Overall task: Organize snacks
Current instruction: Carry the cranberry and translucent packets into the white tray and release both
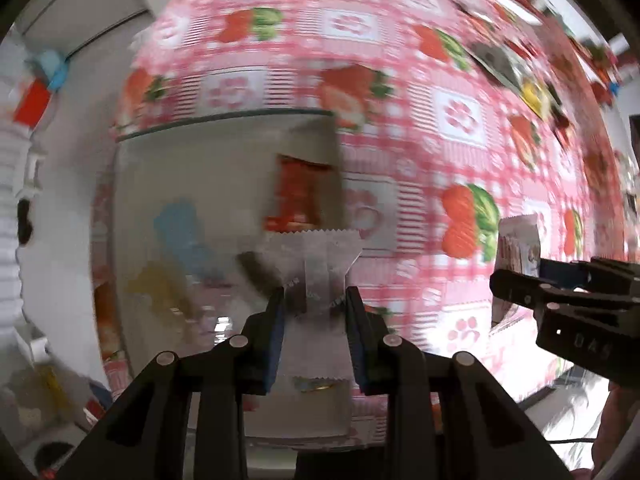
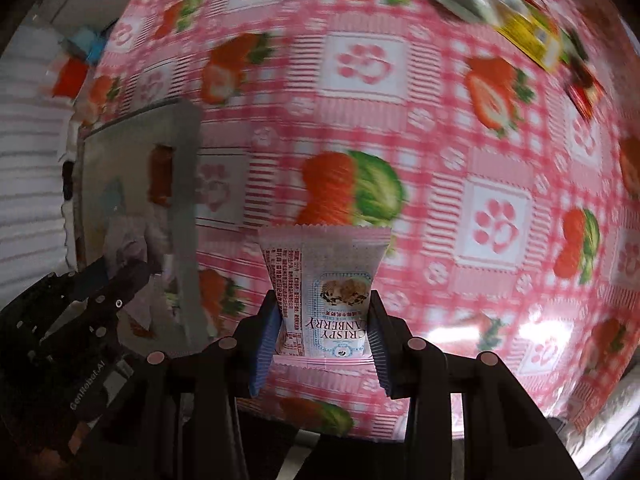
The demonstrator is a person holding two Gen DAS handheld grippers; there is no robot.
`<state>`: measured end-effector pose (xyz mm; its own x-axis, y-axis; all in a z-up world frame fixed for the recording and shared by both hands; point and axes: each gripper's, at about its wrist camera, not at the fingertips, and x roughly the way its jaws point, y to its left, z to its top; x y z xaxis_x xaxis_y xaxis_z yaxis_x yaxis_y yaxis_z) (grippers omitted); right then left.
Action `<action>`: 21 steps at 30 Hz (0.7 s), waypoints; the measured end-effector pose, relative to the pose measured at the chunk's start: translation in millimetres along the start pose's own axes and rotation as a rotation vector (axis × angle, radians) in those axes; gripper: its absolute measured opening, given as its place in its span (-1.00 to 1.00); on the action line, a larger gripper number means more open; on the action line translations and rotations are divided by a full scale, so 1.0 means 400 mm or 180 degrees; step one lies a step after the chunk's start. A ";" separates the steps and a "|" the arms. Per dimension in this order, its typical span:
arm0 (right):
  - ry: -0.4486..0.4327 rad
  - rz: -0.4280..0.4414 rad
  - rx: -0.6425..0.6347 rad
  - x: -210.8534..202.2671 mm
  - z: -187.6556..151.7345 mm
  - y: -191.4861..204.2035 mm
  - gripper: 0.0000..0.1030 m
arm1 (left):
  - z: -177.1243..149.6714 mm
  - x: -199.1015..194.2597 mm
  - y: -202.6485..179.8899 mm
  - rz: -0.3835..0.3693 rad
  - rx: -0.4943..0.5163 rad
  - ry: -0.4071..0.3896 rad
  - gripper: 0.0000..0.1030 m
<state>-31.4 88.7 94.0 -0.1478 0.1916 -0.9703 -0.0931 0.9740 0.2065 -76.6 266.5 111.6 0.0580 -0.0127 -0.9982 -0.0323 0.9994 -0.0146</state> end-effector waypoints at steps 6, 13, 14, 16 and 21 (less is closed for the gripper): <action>-0.0021 0.0068 -0.0340 0.018 0.065 0.158 -0.16 | 0.010 -0.003 0.132 0.0067 -0.0309 -0.0008 -0.39; 0.0031 0.0086 -0.0696 0.066 0.117 0.324 -0.16 | 0.006 0.027 0.221 0.0151 -0.0479 0.0063 -0.39; 0.0060 0.0082 -0.0735 0.080 0.122 0.346 -0.16 | 0.003 0.033 0.227 0.0155 -0.0487 0.0081 -0.39; 0.0110 0.0084 -0.0784 0.091 0.116 0.362 -0.16 | -0.001 0.047 0.237 0.0158 -0.0497 0.0126 -0.39; 0.0238 0.0055 -0.0858 0.144 0.123 0.415 -0.16 | -0.017 0.073 0.252 0.0163 -0.0512 0.0200 -0.36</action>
<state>-6.7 267.4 66.0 -0.2230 0.1887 -0.9564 -0.3470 0.9014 0.2588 -85.2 366.8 80.7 -0.0102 0.0311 -0.9995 -0.1930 0.9807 0.0325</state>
